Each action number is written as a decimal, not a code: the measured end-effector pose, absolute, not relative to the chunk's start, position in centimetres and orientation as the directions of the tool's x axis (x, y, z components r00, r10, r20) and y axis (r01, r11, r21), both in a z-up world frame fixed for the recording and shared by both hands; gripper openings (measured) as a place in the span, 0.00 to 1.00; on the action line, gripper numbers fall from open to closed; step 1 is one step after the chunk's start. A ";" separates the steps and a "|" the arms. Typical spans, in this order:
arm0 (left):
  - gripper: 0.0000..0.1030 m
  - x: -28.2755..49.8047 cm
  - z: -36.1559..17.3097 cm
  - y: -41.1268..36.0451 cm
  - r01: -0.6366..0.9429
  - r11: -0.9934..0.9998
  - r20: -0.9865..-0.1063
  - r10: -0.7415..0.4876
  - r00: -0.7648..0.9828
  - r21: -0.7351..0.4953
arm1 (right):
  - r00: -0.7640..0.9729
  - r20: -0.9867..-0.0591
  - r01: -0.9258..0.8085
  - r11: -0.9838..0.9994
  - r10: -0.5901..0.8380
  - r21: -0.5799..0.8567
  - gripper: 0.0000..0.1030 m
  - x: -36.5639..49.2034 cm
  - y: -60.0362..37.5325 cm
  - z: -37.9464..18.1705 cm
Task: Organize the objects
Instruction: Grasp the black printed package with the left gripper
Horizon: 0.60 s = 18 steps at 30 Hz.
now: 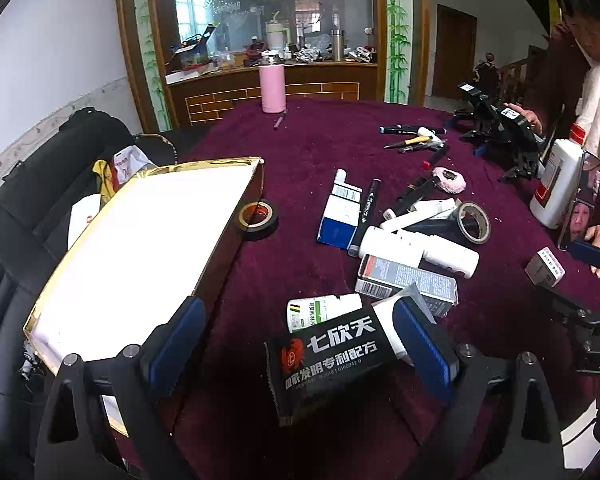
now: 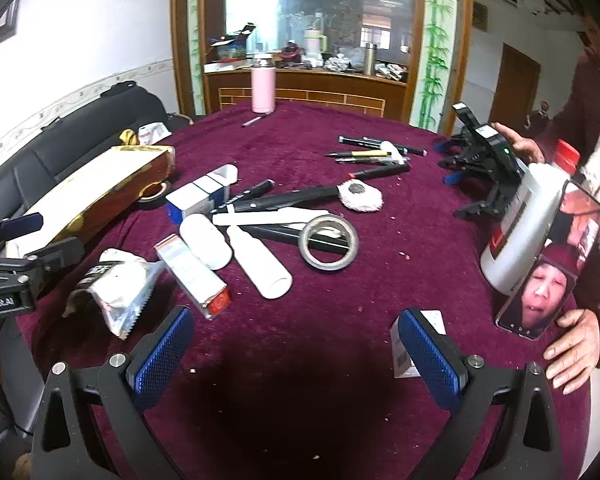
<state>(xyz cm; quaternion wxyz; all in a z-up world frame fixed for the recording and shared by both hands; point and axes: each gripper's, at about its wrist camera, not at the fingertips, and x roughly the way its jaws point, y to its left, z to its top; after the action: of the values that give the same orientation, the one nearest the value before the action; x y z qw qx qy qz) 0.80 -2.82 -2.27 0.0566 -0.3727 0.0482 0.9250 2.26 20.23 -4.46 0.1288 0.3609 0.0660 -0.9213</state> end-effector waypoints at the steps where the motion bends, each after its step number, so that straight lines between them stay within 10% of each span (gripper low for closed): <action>1: 0.92 0.8 -2.4 -2.8 -0.149 -0.988 -0.697 0.075 -0.713 0.046 | -0.705 -0.682 0.291 -0.956 -0.194 -0.029 1.00 2.3 20.1 -4.4; 18: 0.92 0.3 -4.3 -2.5 -0.230 -0.973 -0.743 0.151 -0.652 0.004 | -0.678 -0.702 0.310 -0.951 -0.220 -0.001 1.00 1.7 19.5 -5.1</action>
<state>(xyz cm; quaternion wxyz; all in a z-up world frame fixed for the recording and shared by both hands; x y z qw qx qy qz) 0.29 -2.50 -4.30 0.1049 -0.4038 0.0491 0.9075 1.73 19.48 -5.11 0.1449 0.3743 0.0597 -0.9140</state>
